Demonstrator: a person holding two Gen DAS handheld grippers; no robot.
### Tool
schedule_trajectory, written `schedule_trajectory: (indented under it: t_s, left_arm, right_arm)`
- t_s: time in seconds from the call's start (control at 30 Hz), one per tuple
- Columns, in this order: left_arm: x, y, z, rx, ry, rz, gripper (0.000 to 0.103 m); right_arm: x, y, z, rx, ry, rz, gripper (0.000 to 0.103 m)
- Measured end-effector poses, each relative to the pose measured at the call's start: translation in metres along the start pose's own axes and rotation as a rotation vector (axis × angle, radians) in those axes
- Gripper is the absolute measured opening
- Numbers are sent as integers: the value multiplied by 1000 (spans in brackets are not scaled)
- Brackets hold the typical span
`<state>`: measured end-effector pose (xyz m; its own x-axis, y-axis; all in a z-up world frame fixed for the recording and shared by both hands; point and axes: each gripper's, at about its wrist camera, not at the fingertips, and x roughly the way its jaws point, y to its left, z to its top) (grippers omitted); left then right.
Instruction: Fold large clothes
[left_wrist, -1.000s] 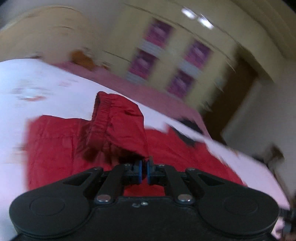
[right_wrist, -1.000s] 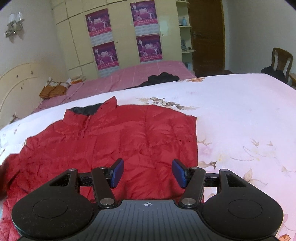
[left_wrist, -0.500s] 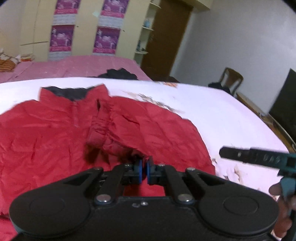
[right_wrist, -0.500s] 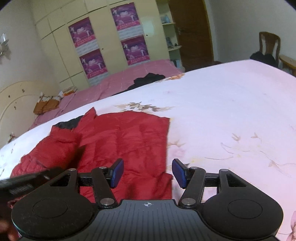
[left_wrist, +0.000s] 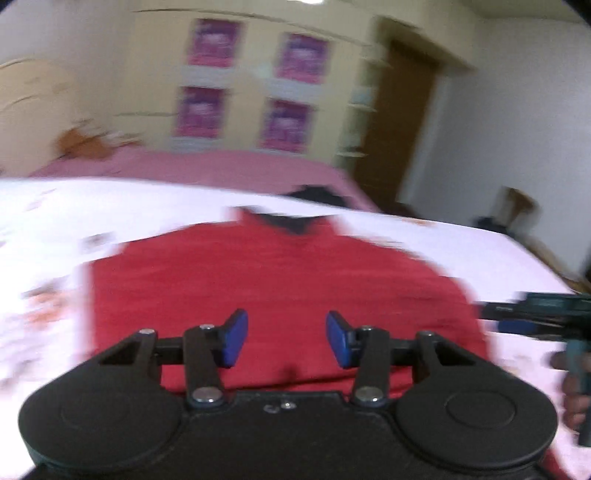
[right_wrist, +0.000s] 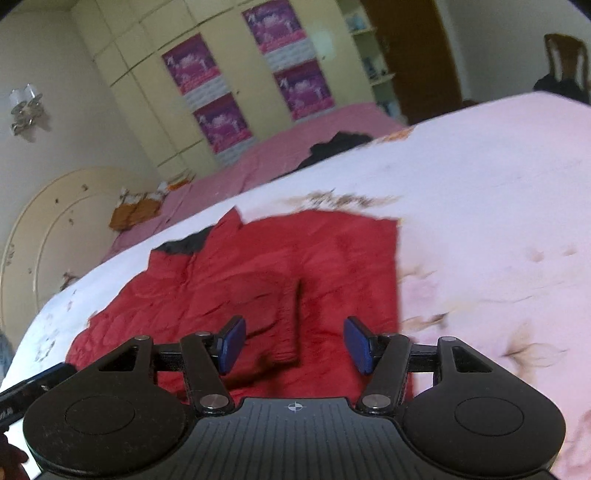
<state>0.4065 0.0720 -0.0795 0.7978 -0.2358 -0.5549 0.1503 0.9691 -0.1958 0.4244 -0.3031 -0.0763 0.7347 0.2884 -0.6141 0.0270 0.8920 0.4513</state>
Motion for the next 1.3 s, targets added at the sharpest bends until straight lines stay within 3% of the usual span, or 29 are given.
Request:
schedule_trajectory:
  t_s: [0.13,0.23,0.27,0.3,0.53,0.6,0.73,0.83,0.9,0.93,1.07,1.13,1.17,1.3]
  left_arm:
    - [6,55,0,-73,-2,121,44]
    - [12,70,-2,-79,24,121,42]
    - [10,73,-5,-71,29,113,41]
    - [13,71,-5,-57,32,110,39]
    - [11,62,-11,38,26,63,38]
    - [22,64,-15,40,68,56,38]
    - [39,68,-19,57,116,48,41]
    - [32,72,-11,78,110,69,43]
    - [16,74,-3,96,46,80,54]
    - [11,76,2,103,25,79,54]
    - [37,77,25,115,37,58,54]
    - [58,69,31,152,73,56,54]
    - [69,67,32,162,90,61,54]
    - [98,77,26,152,152,94,58]
  right_arm:
    - [30,0,1,33,87,-24,58]
    - [43,1,2,56,112,19,57]
    - [45,3,3,44,114,27,28]
    - [45,7,3,34,124,34,18]
    - [-15,27,5,-49,27,22,18]
    - [-5,30,-3,-93,52,-37,18]
    - [31,12,-21,-36,120,-123,18]
    - [22,17,-20,-61,123,-152,18]
    - [1,24,-14,-74,66,-192,40]
    - [-12,30,-10,-96,-5,-202,61]
    - [0,53,7,-173,-26,-157,59]
    - [23,65,9,-228,3,-141,44]
    - [35,68,9,-251,30,-140,42]
    - [78,59,1,-332,129,-225,42]
